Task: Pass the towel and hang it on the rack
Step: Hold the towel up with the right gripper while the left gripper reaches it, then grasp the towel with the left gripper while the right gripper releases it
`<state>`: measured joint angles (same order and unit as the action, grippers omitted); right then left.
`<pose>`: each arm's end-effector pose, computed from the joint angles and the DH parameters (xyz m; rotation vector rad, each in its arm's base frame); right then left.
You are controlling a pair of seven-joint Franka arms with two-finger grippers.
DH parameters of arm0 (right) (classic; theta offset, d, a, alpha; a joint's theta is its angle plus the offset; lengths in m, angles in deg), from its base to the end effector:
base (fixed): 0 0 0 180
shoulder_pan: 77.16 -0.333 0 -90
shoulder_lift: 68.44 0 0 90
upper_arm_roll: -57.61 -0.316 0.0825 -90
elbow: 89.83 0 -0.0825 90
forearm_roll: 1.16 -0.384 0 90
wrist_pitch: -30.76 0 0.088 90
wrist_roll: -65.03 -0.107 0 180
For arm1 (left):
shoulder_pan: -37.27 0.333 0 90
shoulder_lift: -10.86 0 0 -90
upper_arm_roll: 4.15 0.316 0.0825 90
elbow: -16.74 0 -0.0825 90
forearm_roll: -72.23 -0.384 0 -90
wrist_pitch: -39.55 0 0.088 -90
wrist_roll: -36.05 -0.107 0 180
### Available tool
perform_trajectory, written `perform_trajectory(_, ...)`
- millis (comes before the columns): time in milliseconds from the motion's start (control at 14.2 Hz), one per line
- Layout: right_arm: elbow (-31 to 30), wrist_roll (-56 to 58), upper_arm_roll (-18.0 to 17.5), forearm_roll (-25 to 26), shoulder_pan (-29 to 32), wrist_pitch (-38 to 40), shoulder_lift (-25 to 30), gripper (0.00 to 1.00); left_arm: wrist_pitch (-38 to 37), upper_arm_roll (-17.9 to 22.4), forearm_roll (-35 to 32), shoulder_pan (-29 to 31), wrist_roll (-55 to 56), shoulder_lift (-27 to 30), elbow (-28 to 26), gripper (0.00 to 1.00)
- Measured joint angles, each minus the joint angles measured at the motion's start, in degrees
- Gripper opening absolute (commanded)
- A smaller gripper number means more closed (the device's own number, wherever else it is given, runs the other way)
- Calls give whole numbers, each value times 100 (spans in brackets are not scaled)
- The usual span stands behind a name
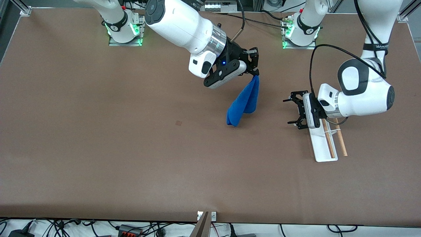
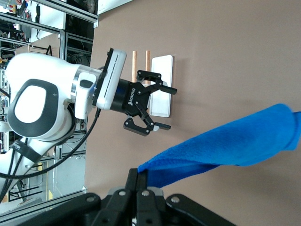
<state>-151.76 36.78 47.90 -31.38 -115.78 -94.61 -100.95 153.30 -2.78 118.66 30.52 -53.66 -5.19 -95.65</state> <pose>0.5210 0.5505 0.5717 -2.3490 -0.1268 -0.0716 0.5818 -0.1008 0.3289 2.0076 -1.4044 0.3612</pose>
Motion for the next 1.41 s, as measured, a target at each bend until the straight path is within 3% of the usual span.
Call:
perform_trajectory(423, -32, 0, 0, 35, -1, 0, -16, 0, 9, -181, 1452, -96, -1445, -91, -541, 100)
perform_trajectory(1127, -65, 0, 0, 50, -4, 1, -25, 0, 39, -470, 2659, -131, -3227, -668, -698, 98)
perform_trajectory(1268, -65, 0, 0, 50, -5, 1, -26, 0, 50, -481, 2706, -144, -3419, -748, -673, 79)
perform_trajectory(1408, -65, 0, 0, 50, -6, 1, -25, 0, 54, -484, 2778, -145, -3624, -794, -613, 51)
